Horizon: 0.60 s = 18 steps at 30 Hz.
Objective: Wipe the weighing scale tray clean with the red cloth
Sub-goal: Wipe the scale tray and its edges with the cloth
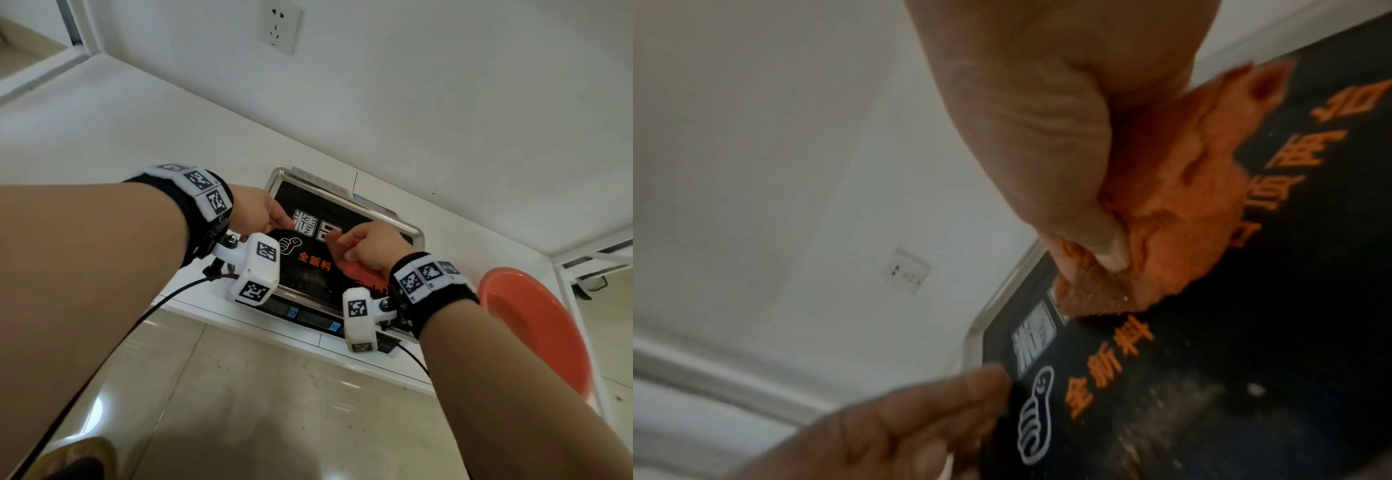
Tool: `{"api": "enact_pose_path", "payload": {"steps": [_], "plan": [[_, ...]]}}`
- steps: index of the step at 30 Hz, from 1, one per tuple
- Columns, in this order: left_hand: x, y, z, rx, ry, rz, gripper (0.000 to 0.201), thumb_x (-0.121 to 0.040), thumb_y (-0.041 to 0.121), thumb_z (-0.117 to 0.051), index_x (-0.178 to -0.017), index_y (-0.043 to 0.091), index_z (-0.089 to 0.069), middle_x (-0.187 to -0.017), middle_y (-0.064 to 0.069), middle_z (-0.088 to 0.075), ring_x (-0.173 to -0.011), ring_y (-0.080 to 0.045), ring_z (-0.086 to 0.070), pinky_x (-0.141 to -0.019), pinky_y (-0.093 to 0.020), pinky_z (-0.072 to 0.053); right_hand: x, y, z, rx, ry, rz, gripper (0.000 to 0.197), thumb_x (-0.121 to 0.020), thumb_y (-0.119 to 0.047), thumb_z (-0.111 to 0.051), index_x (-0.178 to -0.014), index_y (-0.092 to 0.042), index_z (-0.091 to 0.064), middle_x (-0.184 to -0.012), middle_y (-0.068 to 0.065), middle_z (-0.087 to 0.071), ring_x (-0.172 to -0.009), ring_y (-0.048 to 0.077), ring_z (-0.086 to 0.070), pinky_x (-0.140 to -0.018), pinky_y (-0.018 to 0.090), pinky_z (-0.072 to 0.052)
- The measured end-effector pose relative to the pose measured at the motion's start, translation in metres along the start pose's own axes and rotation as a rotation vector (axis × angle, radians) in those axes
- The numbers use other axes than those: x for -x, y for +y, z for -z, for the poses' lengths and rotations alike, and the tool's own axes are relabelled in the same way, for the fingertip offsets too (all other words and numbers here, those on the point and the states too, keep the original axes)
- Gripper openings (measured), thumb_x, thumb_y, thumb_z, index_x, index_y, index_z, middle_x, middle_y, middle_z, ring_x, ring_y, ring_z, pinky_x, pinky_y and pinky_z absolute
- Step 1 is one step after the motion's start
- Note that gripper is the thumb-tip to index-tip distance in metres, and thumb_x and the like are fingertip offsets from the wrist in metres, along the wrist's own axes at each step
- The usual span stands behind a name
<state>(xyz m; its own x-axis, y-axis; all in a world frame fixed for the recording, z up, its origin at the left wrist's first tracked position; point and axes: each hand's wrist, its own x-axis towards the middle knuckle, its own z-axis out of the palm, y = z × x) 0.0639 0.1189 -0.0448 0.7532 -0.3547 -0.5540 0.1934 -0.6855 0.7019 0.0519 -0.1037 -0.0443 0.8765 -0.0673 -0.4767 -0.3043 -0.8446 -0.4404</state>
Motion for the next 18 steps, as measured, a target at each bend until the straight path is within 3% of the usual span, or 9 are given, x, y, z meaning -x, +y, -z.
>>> {"api": "enact_pose_path", "payload": {"steps": [1, 2, 4, 6, 8, 10, 13, 15, 18], "plan": [[0.000, 0.001, 0.000, -0.008, -0.002, 0.000, 0.048, -0.093, -0.006, -0.040, -0.128, 0.018, -0.061, -0.120, -0.005, -0.065, -0.088, -0.018, -0.058, -0.047, -0.006, -0.043, 0.000, -0.002, -0.006, 0.003, -0.052, 0.013, 0.030, -0.085, 0.000, -0.069, -0.081, -0.030, -0.073, -0.094, -0.002, -0.074, -0.091, 0.017, -0.071, -0.087, 0.039, -0.060], [-0.001, 0.001, 0.000, -0.016, 0.001, -0.001, 0.048, -0.092, -0.007, -0.040, -0.127, 0.019, -0.061, -0.118, -0.003, -0.066, -0.083, -0.019, -0.060, -0.052, -0.007, -0.045, 0.001, -0.004, -0.010, 0.013, -0.115, 0.026, 0.030, -0.084, 0.000, -0.070, -0.085, -0.029, -0.074, -0.094, -0.002, -0.074, -0.094, 0.018, -0.070, -0.092, 0.042, -0.058], [-0.002, 0.002, -0.001, -0.032, 0.005, -0.002, 0.050, -0.092, -0.008, -0.039, -0.127, 0.021, -0.061, -0.111, 0.004, -0.067, -0.081, -0.014, -0.062, -0.064, -0.012, -0.047, 0.005, -0.008, -0.012, 0.016, -0.224, 0.041, 0.029, -0.083, -0.001, -0.072, -0.091, -0.028, -0.077, -0.095, -0.002, -0.074, -0.094, 0.018, -0.070, -0.092, 0.039, -0.058], [-0.002, 0.002, -0.001, -0.055, 0.010, 0.002, 0.052, -0.092, -0.008, -0.038, -0.127, 0.023, -0.060, -0.108, 0.008, -0.065, -0.080, -0.011, -0.061, -0.066, -0.016, -0.048, 0.007, -0.008, -0.005, -0.088, -0.207, 0.015, 0.030, -0.084, 0.002, -0.070, -0.093, -0.026, -0.077, -0.095, 0.001, -0.076, -0.089, 0.019, -0.071, -0.086, 0.037, -0.060], [-0.002, 0.002, -0.002, -0.055, 0.004, 0.004, 0.053, -0.092, -0.008, -0.038, -0.128, 0.024, -0.060, -0.119, 0.006, -0.065, -0.100, -0.017, -0.064, -0.087, -0.026, -0.053, 0.003, 0.001, 0.006, -0.197, -0.073, -0.021, 0.032, -0.084, 0.006, -0.066, -0.094, -0.023, -0.077, -0.089, 0.001, -0.075, -0.084, 0.019, -0.070, -0.081, 0.034, -0.060], [-0.001, 0.001, -0.002, -0.059, -0.004, 0.008, 0.053, -0.092, -0.008, -0.038, -0.131, 0.022, -0.058, -0.132, 0.003, -0.060, -0.121, -0.019, -0.057, -0.107, -0.032, -0.043, -0.001, 0.014, 0.015, -0.173, 0.058, -0.070, 0.033, -0.084, 0.006, -0.065, -0.091, -0.024, -0.075, -0.088, 0.000, -0.073, -0.083, 0.017, -0.069, -0.079, 0.031, -0.059], [-0.002, 0.001, -0.003, -0.082, -0.008, 0.000, 0.054, -0.093, -0.009, -0.038, -0.135, 0.020, -0.055, -0.138, 0.003, -0.055, -0.127, -0.017, -0.052, -0.110, -0.031, -0.038, -0.002, 0.027, 0.016, -0.120, 0.144, -0.173, 0.030, -0.089, 0.002, -0.062, -0.082, -0.027, -0.068, -0.089, 0.006, -0.073, -0.081, 0.024, -0.071, -0.075, 0.038, -0.062], [-0.001, 0.002, -0.002, -0.086, -0.009, -0.003, 0.054, -0.093, -0.009, -0.038, -0.136, 0.020, -0.054, -0.139, 0.003, -0.054, -0.128, -0.017, -0.050, -0.111, -0.030, -0.037, -0.003, 0.025, 0.009, -0.184, 0.148, -0.231, 0.023, -0.092, -0.003, -0.060, -0.091, -0.025, -0.068, -0.082, 0.006, -0.072, -0.073, 0.023, -0.072, -0.068, 0.038, -0.063], [-0.001, 0.002, -0.002, -0.098, -0.012, -0.001, 0.053, -0.093, -0.007, -0.039, -0.135, 0.022, -0.054, -0.139, 0.004, -0.054, -0.129, -0.014, -0.049, -0.112, -0.029, -0.035, -0.006, 0.010, -0.006, -0.266, 0.118, -0.208, 0.021, -0.094, -0.013, -0.057, -0.105, -0.028, -0.067, -0.091, 0.009, -0.076, -0.080, 0.028, -0.076, -0.057, 0.032, -0.057]]}}
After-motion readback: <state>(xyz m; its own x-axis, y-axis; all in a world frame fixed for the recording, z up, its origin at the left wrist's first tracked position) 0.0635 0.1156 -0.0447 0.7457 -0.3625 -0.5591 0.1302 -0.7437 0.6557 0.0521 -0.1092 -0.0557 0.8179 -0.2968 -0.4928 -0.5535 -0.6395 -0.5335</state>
